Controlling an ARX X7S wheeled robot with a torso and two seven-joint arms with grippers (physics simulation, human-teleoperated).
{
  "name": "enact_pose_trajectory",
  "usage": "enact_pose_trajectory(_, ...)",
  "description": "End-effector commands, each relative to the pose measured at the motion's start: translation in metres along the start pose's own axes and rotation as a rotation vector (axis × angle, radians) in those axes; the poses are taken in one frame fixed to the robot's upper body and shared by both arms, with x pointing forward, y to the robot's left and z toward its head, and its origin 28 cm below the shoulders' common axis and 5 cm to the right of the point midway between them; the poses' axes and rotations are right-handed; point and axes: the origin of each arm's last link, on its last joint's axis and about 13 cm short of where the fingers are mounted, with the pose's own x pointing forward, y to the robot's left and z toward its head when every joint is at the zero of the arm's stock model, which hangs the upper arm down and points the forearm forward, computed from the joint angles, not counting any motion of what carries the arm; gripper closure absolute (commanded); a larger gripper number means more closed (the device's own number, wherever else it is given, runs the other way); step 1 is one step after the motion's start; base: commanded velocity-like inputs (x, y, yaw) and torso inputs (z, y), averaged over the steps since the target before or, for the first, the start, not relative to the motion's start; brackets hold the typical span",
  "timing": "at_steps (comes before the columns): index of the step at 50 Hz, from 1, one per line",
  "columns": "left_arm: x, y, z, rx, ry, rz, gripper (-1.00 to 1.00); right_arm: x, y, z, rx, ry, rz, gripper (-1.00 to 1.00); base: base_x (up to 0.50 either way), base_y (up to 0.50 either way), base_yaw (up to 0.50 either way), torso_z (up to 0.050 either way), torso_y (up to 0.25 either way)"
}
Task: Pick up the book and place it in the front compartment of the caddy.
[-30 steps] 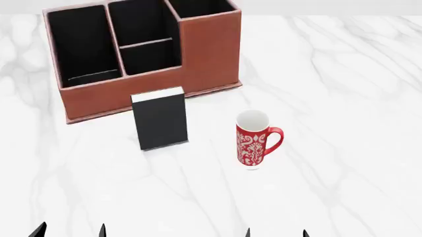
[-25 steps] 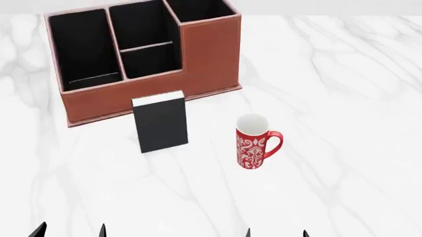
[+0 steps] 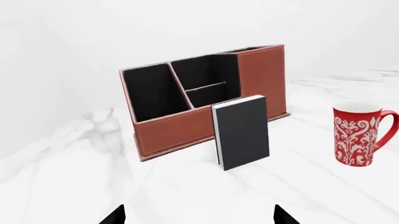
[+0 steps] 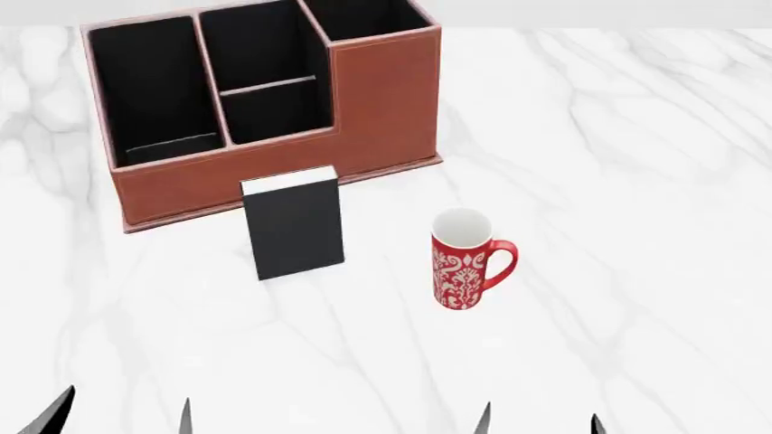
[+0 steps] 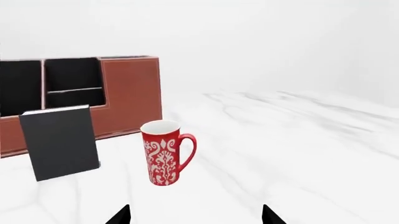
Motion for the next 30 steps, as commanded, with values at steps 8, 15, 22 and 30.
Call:
enact_pose_trajectory(8, -0.014, 0.011, 0.075, -0.048, -0.198, 0.053, -1.00, -0.009, -0.002, 0.095, 0.053, -0.301, -0.015, -1.00, 0.00, 0.00, 0.00, 0.000, 0.000)
enact_pose_trajectory(15, -0.022, 0.020, 0.104, -0.112, -0.291, 0.097, -1.00, -0.018, -0.005, 0.122, 0.077, -0.383, -0.028, -1.00, 0.00, 0.00, 0.00, 0.000, 0.000)
enact_pose_trajectory(22, -0.032, 0.027, 0.126, -0.131, -0.354, 0.123, -1.00, -0.024, -0.007, 0.135, 0.087, -0.420, -0.035, -1.00, 0.00, 0.00, 0.00, 0.000, 0.000)
enact_pose_trajectory(30, -0.037, 0.031, 0.129, -0.146, -0.388, 0.138, -1.00, -0.030, -0.008, 0.150, 0.093, -0.463, -0.046, -1.00, 0.00, 0.00, 0.00, 0.000, 0.000)
